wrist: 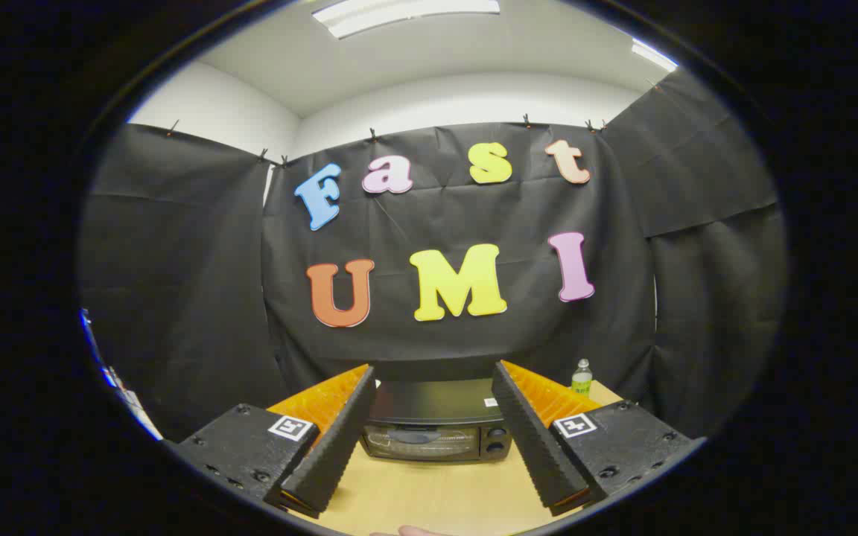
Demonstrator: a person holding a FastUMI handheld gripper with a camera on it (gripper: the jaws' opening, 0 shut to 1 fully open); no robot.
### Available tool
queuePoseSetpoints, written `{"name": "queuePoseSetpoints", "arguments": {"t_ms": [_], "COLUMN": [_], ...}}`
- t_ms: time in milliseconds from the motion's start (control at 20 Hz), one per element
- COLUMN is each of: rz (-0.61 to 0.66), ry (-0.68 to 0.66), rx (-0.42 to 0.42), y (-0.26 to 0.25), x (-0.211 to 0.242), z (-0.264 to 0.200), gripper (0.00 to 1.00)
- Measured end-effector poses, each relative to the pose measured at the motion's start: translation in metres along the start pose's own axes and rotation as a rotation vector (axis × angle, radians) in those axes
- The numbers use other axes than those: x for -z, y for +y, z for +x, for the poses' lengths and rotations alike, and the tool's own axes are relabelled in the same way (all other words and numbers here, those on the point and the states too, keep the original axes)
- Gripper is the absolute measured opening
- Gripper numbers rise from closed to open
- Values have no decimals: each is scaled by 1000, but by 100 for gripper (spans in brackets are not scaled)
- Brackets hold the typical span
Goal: Open the toaster oven, put the food inside, and close the toaster oven door.
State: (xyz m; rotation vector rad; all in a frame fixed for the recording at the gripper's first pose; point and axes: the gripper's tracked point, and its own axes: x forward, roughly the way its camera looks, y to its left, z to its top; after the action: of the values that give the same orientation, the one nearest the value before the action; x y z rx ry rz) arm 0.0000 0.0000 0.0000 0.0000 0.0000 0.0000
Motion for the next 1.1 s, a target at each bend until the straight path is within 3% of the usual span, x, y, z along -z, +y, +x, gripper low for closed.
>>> {"name": "queuePoseSetpoints", "arguments": {"t_ms": [550,1100], "rz": [-35,11], "ry": [-5,-5], "rx": [-32,-84], "y": [13,24], "x": [8,31], "z": [9,26], "gripper": [100,100]}}
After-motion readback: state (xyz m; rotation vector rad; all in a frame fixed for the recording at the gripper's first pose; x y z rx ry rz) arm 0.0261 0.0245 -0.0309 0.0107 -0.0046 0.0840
